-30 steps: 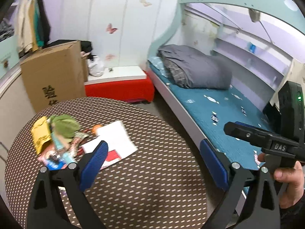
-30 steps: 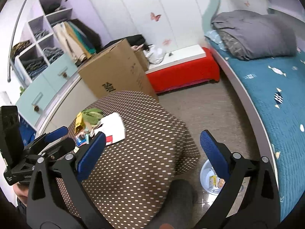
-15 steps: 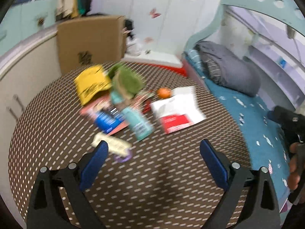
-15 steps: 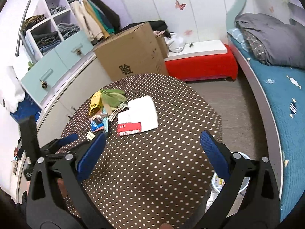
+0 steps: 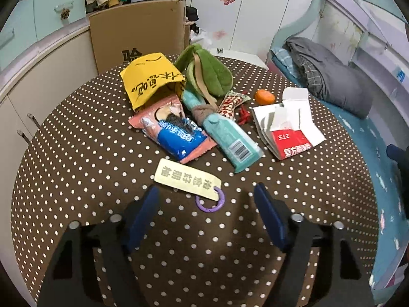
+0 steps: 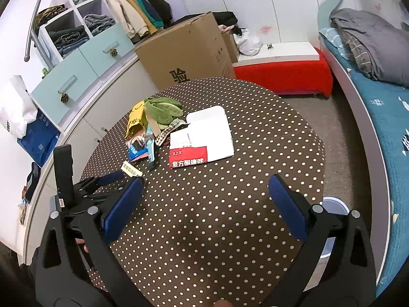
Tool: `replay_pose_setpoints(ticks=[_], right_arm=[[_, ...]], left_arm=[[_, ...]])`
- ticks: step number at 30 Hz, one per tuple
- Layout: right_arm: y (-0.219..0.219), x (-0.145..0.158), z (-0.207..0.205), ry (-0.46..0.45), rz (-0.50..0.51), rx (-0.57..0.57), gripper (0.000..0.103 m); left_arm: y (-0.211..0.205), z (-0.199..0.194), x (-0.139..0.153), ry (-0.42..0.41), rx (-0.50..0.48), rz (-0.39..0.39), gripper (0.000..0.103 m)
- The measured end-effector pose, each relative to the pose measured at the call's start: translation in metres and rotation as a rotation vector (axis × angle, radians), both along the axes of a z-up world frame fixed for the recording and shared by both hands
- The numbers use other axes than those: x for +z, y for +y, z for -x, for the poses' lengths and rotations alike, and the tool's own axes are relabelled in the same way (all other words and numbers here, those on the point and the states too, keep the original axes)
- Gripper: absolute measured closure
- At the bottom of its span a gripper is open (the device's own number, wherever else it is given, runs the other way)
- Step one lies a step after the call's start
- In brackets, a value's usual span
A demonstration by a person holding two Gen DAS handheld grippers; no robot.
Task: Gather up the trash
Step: 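Grasp the tag with purple ring with the left gripper while the right gripper grasps the teal toothpaste tube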
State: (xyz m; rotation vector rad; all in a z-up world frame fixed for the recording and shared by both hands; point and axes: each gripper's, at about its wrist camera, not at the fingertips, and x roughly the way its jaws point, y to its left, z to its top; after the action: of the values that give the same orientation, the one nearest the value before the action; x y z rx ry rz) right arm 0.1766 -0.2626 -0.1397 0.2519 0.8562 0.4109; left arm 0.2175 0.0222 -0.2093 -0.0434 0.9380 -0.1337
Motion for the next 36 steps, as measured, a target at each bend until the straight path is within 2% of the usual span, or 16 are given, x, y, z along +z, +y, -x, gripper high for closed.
replay_pose_setpoints(ticks=[2, 4, 6, 12, 17, 20, 22, 24, 26, 32, 36], right_arm=[[0.004, -0.003, -0.001, 0.006, 0.000, 0.004, 0.006], [0.006, -0.005, -0.003, 0.012, 0.001, 0.009, 0.006], [0.012, -0.007, -0.004, 0.015, -0.002, 0.021, 0.006], [0.042, -0.014, -0.012, 0.031, 0.018, 0.084, 0.006], [0.084, -0.021, -0.029, 0.044, 0.032, 0.164, 0.006], [0.110, -0.021, -0.041, 0.022, 0.052, 0.221, 0.008], [0.127, -0.022, -0.050, 0.009, 0.078, 0.244, 0.021], [0.140, -0.024, -0.060, 0.009, 0.097, 0.259, 0.040], [0.154, -0.027, -0.071, -0.002, 0.122, 0.275, 0.048], [0.190, -0.032, -0.095, -0.041, 0.184, 0.328, 0.059], [0.204, -0.042, -0.108, -0.025, 0.240, 0.333, 0.069]], left_arm=[[-0.002, 0.000, 0.001, -0.008, -0.008, -0.032, 0.044], [-0.003, -0.001, 0.002, -0.015, -0.022, -0.047, 0.075], [-0.001, 0.001, 0.003, -0.012, -0.048, -0.024, 0.081], [0.013, 0.024, 0.003, -0.034, -0.080, -0.010, 0.081], [0.041, 0.036, 0.006, -0.039, -0.015, 0.023, 0.081], [0.055, 0.040, 0.008, -0.050, 0.027, 0.035, 0.081], [0.065, 0.040, 0.008, -0.056, 0.056, 0.043, 0.081], [0.076, 0.041, 0.007, -0.057, 0.089, 0.053, 0.081], [0.084, 0.043, 0.005, -0.056, 0.117, 0.067, 0.081], [0.095, 0.049, 0.007, -0.071, 0.153, 0.106, 0.081], [0.098, 0.048, 0.007, -0.067, 0.158, 0.130, 0.081]])
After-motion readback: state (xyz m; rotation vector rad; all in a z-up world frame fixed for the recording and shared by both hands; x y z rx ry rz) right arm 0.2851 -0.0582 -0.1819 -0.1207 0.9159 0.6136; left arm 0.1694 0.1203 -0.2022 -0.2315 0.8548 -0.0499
